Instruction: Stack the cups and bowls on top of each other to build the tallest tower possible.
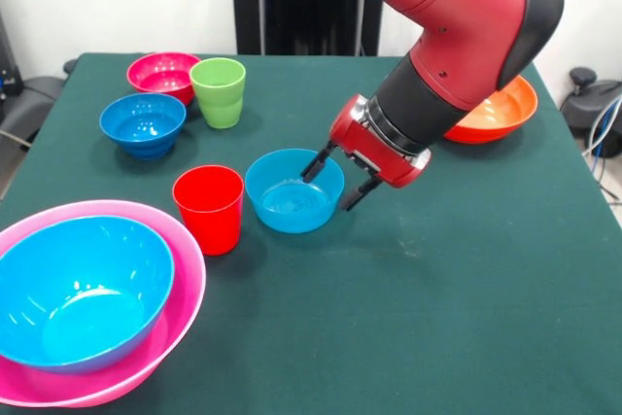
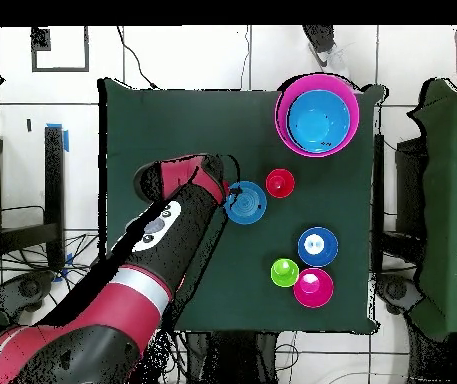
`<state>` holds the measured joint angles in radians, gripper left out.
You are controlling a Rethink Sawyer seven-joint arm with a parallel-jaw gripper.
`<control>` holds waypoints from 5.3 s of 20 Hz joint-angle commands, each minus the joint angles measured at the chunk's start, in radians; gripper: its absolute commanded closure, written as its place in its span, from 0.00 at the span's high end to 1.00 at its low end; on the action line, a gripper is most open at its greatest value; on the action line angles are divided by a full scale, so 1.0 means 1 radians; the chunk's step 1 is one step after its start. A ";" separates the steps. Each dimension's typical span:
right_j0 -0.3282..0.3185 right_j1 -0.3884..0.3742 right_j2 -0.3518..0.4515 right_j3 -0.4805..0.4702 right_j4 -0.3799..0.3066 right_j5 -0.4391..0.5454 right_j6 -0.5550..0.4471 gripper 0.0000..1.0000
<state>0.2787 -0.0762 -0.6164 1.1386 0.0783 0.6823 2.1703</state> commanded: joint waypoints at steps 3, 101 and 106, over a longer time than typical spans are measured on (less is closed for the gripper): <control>0.014 0.027 0.079 0.039 0.043 -0.068 0.246 1.00; 0.028 0.078 0.081 0.063 0.065 -0.108 0.292 0.00; 0.027 0.076 0.080 0.060 0.063 -0.100 0.290 0.00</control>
<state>0.3014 -0.0106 -0.6167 1.1635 0.1037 0.6308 2.2476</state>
